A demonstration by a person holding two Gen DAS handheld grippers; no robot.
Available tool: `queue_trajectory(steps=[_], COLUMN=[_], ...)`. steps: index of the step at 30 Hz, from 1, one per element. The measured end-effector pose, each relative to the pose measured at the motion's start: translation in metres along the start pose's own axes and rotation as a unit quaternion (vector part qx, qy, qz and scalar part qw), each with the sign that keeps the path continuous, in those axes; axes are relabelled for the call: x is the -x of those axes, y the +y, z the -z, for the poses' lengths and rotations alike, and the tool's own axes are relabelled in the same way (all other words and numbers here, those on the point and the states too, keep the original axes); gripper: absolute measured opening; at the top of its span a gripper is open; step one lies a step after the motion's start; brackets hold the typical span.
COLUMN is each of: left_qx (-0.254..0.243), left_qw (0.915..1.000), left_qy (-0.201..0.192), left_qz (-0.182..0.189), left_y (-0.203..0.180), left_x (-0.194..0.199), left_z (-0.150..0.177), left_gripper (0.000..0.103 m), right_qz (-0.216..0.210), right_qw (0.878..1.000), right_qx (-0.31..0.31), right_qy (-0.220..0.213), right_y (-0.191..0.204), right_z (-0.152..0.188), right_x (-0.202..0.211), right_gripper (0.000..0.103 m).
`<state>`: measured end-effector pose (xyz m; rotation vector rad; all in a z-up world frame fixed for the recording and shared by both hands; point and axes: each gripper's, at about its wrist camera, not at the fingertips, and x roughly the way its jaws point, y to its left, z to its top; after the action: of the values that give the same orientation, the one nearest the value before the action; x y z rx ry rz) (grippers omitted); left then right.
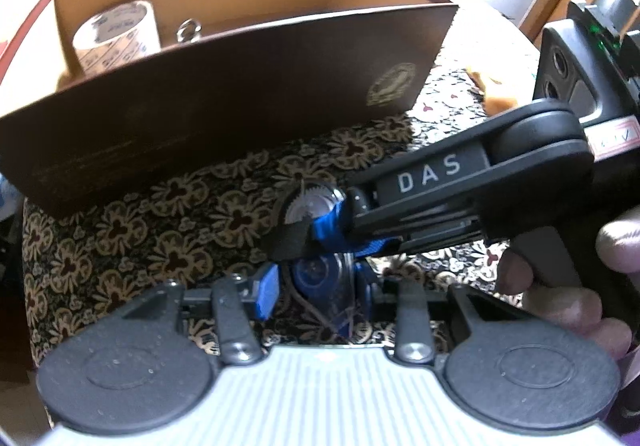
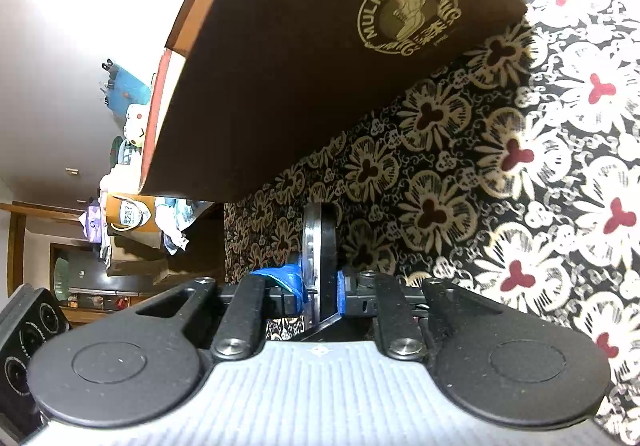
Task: Organize rigid objects
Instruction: 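Carry the correction tape dispenser with the right gripper over the box wall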
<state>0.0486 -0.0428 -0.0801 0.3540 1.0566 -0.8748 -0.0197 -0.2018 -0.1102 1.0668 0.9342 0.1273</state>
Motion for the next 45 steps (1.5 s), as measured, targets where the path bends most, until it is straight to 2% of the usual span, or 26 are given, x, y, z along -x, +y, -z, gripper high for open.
queue_trajectory(steps=[10, 16, 23, 29, 32, 36, 45], left_qx=[-0.050, -0.089, -0.121, -0.121, -0.107, -0.079, -0.011], left_qw=[0.9970, 0.9906, 0.9791, 0.9742, 0.9761, 0.9824, 0.9966], left_qy=[-0.035, -0.080, -0.149, -0.184, -0.185, -0.166, -0.078], left_qz=[0.047, 0.065, 0.069, 0.048, 0.039, 0.030, 0.022], left_y=[-0.018, -0.033, -0.042, -0.021, -0.003, 0.024, 0.070], left_x=[0.029, 0.059, 0.091, 0.101, 0.095, 0.074, 0.011], left_z=[0.004, -0.011, -0.046, -0.087, -0.107, -0.128, -0.133], left_gripper=[0.032, 0.032, 0.032, 0.032, 0.032, 0.032, 0.032], right_qz=[-0.004, -0.013, -0.022, -0.024, -0.015, 0.010, 0.061], right_qw=[0.999, 0.995, 0.986, 0.981, 0.982, 0.984, 0.987], right_qx=[0.004, 0.027, 0.093, 0.140, 0.150, 0.156, 0.148], right_qy=[-0.050, -0.099, -0.136, -0.133, -0.115, -0.081, 0.000], right_y=[0.015, 0.036, 0.076, 0.107, 0.117, 0.119, 0.102], right_z=[0.011, 0.003, -0.033, -0.078, -0.100, -0.122, -0.140], right_x=[0.040, 0.074, 0.086, 0.069, 0.049, 0.017, -0.045], right_gripper=[0.000, 0.000, 0.000, 0.000, 0.000, 0.000, 0.000])
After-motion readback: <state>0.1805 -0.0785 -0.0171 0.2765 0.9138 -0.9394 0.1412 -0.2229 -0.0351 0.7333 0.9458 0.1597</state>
